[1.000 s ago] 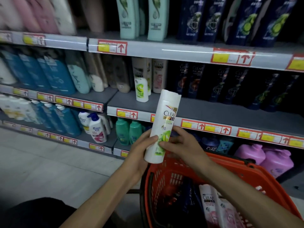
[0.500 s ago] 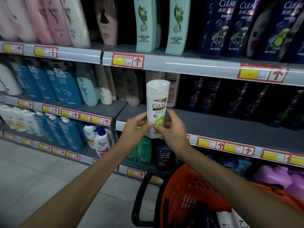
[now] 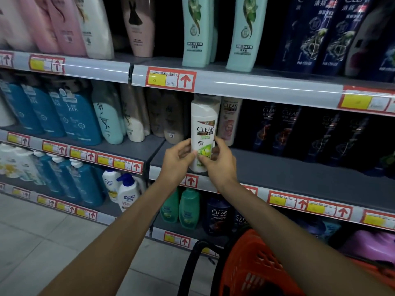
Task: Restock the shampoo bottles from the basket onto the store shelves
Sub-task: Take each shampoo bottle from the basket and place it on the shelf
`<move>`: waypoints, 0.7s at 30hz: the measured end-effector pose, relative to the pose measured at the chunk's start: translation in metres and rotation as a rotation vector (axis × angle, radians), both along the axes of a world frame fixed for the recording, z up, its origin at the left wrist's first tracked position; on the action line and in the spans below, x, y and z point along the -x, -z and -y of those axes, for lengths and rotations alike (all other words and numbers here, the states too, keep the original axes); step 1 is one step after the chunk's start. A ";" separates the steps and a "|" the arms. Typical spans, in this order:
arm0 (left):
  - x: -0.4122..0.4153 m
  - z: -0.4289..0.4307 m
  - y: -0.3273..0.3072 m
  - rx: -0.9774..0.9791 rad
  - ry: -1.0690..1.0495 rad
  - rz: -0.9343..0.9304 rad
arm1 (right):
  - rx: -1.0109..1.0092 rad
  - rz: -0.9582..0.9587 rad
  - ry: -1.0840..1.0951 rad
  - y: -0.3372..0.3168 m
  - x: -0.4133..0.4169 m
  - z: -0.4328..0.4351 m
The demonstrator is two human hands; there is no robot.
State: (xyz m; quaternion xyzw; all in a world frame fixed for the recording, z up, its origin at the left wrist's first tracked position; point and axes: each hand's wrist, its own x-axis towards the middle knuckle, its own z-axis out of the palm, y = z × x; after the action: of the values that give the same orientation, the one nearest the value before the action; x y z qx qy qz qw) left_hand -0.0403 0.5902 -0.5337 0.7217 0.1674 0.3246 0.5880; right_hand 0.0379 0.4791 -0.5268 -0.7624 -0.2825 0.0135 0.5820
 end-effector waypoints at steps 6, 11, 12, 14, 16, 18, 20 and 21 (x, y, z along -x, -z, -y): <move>0.000 0.000 0.000 0.024 -0.033 -0.019 | 0.063 -0.010 0.023 -0.006 0.006 -0.003; 0.011 0.009 -0.007 -0.040 -0.130 -0.142 | 0.148 -0.041 0.011 -0.014 0.015 0.017; 0.016 0.013 -0.008 -0.066 -0.132 -0.177 | 0.186 -0.031 0.001 -0.017 0.017 0.025; 0.026 0.023 -0.012 -0.135 -0.125 -0.244 | 0.278 -0.001 -0.008 -0.022 0.020 0.043; 0.036 0.034 -0.017 -0.215 -0.133 -0.329 | 0.377 0.025 -0.011 -0.025 0.022 0.064; 0.047 0.046 -0.022 -0.258 -0.112 -0.386 | 0.463 0.047 -0.030 -0.029 0.027 0.085; 0.055 0.059 -0.026 -0.292 -0.086 -0.440 | 0.529 0.070 -0.061 -0.033 0.030 0.106; 0.058 0.065 -0.028 -0.335 -0.075 -0.469 | 0.556 0.083 -0.076 -0.036 0.032 0.116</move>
State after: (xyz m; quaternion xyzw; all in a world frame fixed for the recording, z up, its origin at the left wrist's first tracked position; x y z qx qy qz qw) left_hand -0.0987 0.5251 -0.5055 0.8574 0.2694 0.1934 0.3935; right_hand 0.0056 0.3632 -0.4907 -0.8815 -0.3202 0.0809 0.3376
